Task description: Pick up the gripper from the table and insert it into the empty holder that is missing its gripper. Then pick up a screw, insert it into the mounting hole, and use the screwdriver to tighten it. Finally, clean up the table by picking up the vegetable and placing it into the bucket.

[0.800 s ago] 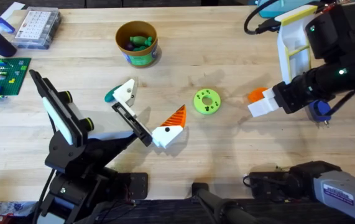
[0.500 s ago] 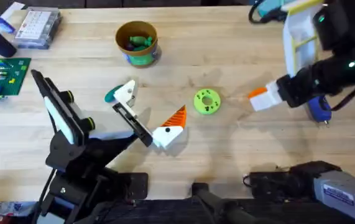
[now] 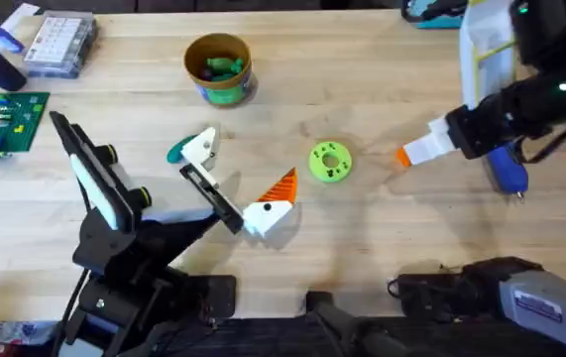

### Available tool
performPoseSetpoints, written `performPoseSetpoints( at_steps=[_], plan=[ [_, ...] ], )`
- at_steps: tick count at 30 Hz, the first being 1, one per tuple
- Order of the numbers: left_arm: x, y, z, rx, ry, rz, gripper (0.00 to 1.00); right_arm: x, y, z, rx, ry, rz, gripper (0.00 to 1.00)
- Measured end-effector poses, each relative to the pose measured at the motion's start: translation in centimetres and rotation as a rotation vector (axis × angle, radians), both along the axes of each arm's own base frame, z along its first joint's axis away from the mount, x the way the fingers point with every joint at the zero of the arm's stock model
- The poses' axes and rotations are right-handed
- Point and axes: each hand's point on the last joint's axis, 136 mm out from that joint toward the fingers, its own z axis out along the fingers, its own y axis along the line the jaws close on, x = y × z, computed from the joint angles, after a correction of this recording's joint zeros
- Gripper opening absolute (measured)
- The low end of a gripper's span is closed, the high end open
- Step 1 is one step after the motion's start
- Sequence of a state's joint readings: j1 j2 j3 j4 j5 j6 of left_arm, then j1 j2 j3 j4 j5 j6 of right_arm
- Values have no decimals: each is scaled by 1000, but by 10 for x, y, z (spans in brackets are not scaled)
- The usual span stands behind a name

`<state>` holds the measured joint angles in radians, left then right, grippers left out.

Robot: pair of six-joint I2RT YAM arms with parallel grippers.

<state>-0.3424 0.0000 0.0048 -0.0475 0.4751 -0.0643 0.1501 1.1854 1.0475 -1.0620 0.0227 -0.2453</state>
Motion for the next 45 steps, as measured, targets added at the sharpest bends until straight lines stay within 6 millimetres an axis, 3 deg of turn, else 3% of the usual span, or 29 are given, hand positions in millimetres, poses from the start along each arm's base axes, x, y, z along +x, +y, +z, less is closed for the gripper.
performPoseSetpoints(
  at_steps=[7, 12, 21, 32, 35, 38, 45],
  plan=[
    [0, 0, 0, 0, 0, 0, 990, 6, -4, -37, -37, 152, -11, 939],
    [0, 0, 0, 0, 0, 0, 990, 14, -3, -51, -41, 181, -10, 906],
    [0, 0, 0, 0, 0, 0, 990, 13, -4, -53, -46, 195, -1, 420],
    [0, 0, 0, 0, 0, 0, 990, 17, -3, -57, -46, 195, 0, 368],
    [0, 0, 0, 0, 0, 0, 990, 16, -3, -62, -49, 216, 2, 262],
    [0, 0, 0, 0, 0, 0, 990, 16, -3, -65, -53, 227, 1, 35],
    [0, 0, 0, 0, 0, 0, 990, 16, -4, -58, -53, 224, 2, 11]
  ],
)
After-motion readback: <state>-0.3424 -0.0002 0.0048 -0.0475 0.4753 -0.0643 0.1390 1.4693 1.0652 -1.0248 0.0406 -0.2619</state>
